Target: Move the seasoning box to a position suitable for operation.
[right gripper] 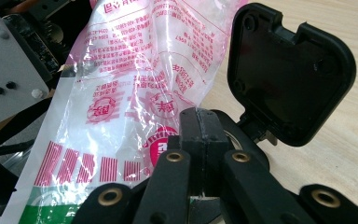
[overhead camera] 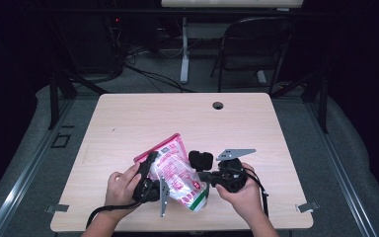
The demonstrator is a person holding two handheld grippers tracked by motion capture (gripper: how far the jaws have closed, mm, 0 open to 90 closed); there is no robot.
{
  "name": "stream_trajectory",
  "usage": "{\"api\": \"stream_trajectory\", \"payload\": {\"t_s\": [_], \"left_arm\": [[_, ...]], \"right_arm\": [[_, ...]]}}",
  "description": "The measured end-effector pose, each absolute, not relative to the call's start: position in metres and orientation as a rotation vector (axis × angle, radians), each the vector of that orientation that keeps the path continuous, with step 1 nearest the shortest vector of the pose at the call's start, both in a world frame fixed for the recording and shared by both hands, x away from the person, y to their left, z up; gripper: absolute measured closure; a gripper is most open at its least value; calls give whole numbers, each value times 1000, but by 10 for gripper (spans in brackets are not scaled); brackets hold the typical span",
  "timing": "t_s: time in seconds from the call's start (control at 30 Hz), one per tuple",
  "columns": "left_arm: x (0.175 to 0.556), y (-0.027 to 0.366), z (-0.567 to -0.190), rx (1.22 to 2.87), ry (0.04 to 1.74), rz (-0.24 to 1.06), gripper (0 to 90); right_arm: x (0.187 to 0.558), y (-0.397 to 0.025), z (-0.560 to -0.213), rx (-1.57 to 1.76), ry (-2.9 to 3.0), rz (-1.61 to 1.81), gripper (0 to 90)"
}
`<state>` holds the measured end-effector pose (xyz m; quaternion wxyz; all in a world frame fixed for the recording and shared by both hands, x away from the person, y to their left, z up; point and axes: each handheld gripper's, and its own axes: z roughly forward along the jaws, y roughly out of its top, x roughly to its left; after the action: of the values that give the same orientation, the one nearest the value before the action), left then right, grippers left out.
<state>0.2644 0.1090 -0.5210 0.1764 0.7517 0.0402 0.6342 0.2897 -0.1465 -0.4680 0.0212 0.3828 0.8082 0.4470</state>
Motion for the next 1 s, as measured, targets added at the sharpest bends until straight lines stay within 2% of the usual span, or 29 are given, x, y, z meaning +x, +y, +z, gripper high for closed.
{"api": "stream_trajectory", "payload": {"t_s": [1.0], "left_arm": [[261, 108, -517, 2114, 92, 1866, 614]], "right_arm": [[295, -145, -471, 1187, 2507, 1396, 900]]}}
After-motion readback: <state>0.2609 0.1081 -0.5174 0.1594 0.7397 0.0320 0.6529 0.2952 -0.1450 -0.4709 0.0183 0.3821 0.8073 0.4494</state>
